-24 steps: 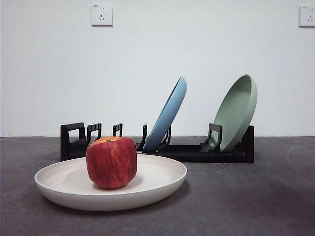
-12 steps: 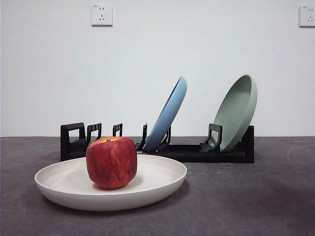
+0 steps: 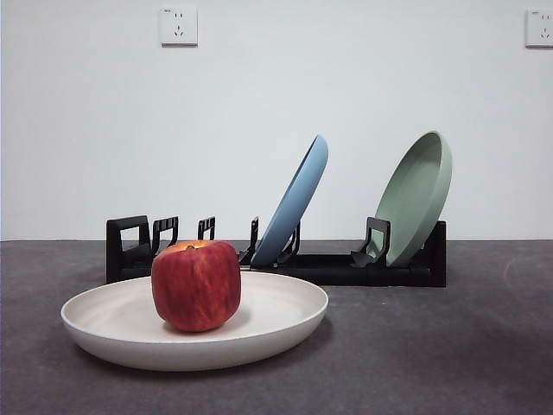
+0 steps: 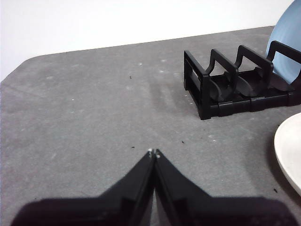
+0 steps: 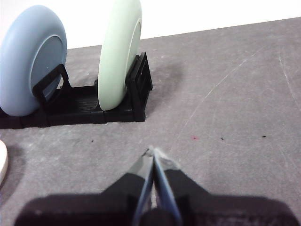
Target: Take the yellow plate from the plate rack,put the plate on the table,take the apple from the table,put the apple in the plate
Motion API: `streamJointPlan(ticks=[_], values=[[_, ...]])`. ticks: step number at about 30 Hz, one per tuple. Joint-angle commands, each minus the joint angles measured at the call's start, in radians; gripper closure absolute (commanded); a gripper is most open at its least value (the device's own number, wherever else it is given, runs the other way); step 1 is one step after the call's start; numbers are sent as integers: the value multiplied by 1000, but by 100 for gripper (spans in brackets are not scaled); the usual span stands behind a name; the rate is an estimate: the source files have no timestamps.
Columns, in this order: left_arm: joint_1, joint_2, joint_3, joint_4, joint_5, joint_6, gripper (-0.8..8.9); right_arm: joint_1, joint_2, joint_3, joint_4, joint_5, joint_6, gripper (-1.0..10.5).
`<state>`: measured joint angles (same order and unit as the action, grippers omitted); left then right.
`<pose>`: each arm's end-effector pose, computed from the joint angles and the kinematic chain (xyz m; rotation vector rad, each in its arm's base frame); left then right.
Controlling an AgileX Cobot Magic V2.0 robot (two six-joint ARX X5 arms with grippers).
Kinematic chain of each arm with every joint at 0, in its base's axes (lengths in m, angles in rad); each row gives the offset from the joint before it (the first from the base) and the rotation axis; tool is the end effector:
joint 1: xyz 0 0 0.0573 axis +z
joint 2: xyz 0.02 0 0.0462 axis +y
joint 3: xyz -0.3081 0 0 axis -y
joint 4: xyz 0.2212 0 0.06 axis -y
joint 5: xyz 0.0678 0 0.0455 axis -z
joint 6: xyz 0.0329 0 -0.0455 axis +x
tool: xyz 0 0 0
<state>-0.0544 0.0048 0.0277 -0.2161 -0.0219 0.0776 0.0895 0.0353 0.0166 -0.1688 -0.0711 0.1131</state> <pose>0.0305 -0.0009 0.1507 0.0847 0.1917 -0.0399 0.0329 0.0053 0.1515 0.1108 0.1965 0.1493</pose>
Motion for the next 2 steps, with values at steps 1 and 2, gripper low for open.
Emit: streamJointPlan(ticks=[1, 2], values=[[4, -3, -10, -2, 0, -6, 816, -2, 0, -10, -13, 2, 9, 945], [4, -3, -10, -2, 0, -6, 816, -2, 0, -10, -13, 2, 9, 945]])
